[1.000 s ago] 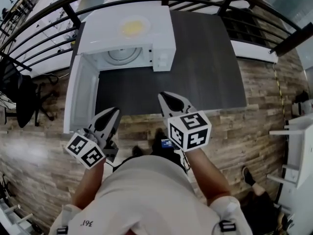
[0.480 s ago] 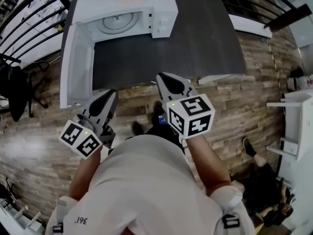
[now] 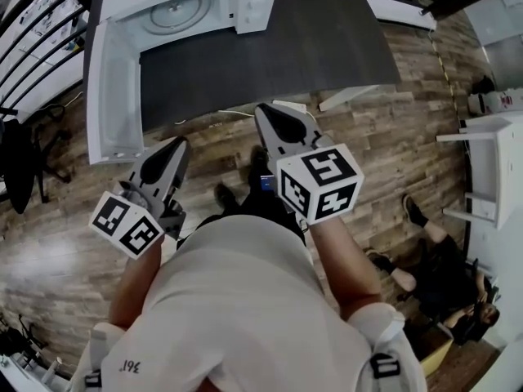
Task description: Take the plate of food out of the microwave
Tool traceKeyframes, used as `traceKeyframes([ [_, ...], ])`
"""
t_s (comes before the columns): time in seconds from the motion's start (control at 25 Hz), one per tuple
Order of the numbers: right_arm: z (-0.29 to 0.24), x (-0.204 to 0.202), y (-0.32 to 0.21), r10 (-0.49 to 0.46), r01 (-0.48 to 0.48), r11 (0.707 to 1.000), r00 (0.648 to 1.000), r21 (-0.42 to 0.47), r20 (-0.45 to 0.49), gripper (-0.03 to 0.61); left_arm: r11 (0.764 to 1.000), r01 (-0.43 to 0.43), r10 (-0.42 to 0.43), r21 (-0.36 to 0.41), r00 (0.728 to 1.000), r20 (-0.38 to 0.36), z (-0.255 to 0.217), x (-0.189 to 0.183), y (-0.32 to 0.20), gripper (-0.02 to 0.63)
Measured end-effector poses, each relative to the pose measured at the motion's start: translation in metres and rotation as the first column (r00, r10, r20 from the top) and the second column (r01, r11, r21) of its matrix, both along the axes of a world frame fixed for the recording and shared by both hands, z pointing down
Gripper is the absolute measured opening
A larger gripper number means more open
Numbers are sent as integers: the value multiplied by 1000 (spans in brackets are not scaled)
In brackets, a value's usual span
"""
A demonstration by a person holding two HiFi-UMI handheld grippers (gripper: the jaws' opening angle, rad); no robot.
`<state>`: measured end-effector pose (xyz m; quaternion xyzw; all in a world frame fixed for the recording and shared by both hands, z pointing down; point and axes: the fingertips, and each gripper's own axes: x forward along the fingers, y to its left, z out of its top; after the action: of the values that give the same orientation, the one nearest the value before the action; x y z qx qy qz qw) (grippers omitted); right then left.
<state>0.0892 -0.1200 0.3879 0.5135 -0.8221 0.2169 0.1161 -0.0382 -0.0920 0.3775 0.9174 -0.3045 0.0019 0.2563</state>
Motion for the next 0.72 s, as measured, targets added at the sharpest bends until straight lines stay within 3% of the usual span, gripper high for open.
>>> traceKeyframes([
  [0.72,-7,33,-3,-15,15,1000,1000,-2,-2,0,1000,-4,5,20,999,-49,-17,21,0,18],
])
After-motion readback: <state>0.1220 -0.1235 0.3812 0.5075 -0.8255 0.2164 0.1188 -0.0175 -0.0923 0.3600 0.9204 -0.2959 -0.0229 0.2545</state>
